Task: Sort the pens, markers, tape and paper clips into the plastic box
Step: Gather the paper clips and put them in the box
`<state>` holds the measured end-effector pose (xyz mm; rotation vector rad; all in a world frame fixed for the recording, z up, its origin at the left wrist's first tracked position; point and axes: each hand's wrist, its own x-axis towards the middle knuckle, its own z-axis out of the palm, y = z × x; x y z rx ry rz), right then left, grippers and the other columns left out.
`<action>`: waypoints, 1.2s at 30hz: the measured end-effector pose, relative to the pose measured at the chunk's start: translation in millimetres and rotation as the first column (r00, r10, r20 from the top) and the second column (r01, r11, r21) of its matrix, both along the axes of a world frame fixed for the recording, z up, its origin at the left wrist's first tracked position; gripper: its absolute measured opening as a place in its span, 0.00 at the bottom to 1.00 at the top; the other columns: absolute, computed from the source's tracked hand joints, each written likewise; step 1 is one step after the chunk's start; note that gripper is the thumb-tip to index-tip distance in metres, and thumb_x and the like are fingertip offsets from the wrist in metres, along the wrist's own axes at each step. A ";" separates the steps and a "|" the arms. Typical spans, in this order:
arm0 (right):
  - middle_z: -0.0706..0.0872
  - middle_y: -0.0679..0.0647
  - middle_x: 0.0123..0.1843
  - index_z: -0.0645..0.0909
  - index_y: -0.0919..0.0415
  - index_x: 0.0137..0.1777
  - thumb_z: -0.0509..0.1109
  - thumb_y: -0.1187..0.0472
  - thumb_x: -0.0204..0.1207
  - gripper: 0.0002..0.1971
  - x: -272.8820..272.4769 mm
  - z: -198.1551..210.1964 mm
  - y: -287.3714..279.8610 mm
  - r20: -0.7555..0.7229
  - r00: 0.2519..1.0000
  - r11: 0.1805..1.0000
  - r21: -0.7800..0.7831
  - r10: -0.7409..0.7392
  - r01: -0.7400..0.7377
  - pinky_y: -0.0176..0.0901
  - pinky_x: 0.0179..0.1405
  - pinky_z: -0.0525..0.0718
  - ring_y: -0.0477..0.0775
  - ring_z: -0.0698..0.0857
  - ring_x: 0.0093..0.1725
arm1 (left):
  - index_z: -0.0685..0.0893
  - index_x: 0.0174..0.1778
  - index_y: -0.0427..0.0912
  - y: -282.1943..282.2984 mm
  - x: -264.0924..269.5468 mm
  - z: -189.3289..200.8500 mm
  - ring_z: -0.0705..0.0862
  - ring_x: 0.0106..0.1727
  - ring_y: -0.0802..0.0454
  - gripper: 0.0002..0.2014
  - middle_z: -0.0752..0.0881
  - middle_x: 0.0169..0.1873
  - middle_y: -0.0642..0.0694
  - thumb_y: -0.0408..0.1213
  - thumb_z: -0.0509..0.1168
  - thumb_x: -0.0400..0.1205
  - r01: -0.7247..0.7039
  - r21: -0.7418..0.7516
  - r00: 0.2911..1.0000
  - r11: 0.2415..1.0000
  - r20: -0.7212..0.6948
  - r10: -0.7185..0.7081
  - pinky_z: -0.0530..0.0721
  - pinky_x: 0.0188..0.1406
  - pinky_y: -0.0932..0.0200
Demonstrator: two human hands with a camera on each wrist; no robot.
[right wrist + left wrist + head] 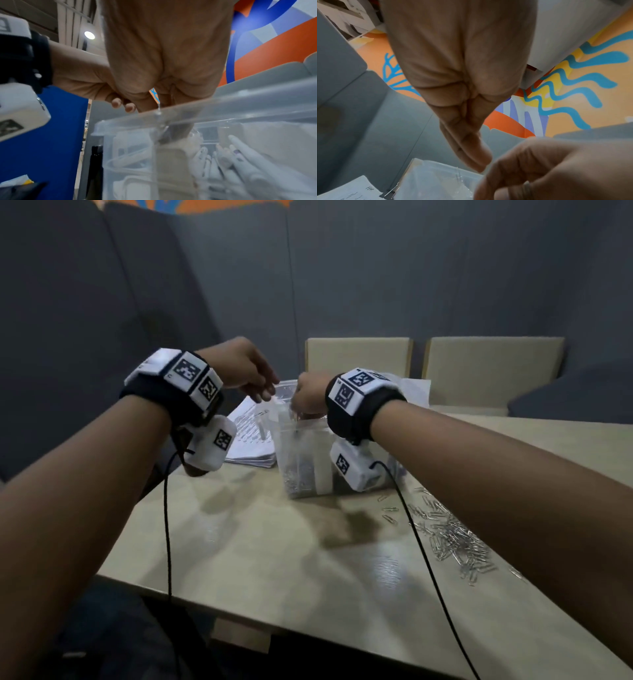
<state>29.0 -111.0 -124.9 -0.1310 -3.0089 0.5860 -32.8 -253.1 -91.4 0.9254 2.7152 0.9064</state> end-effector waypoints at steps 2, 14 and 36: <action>0.87 0.56 0.44 0.81 0.62 0.53 0.62 0.61 0.77 0.09 -1.3 -2.8 2.1 0.008 1.000 0.999 -0.033 0.002 -0.002 0.43 0.44 0.85 0.55 0.85 0.41 | 0.81 0.59 0.20 1.7 1.4 1.5 0.89 0.29 0.56 0.12 0.87 0.46 0.28 0.16 0.55 0.83 -0.013 0.075 0.997 0.997 0.072 0.007 0.89 0.33 0.66; 0.88 0.52 0.46 0.85 0.56 0.52 0.66 0.69 0.74 0.12 79.8 -3.8 73.2 -0.369 0.923 0.978 -0.130 0.106 -0.165 0.40 0.47 0.86 0.51 0.87 0.44 | 0.86 0.47 0.32 -24.3 13.8 -35.1 0.83 0.25 0.55 0.04 0.86 0.31 0.42 0.27 0.66 0.80 -0.195 0.037 0.977 0.980 -0.085 0.197 0.81 0.20 0.61; 0.86 0.48 0.51 0.85 0.49 0.52 0.74 0.57 0.76 0.06 180.1 -113.1 198.3 0.078 0.993 0.995 0.043 0.091 -0.094 0.34 0.48 0.80 0.47 0.84 0.53 | 0.91 0.36 0.38 -68.0 65.0 -147.8 0.88 0.30 0.52 0.03 0.91 0.30 0.43 0.32 0.78 0.70 -0.058 -0.581 0.987 0.812 0.089 0.134 0.88 0.28 0.59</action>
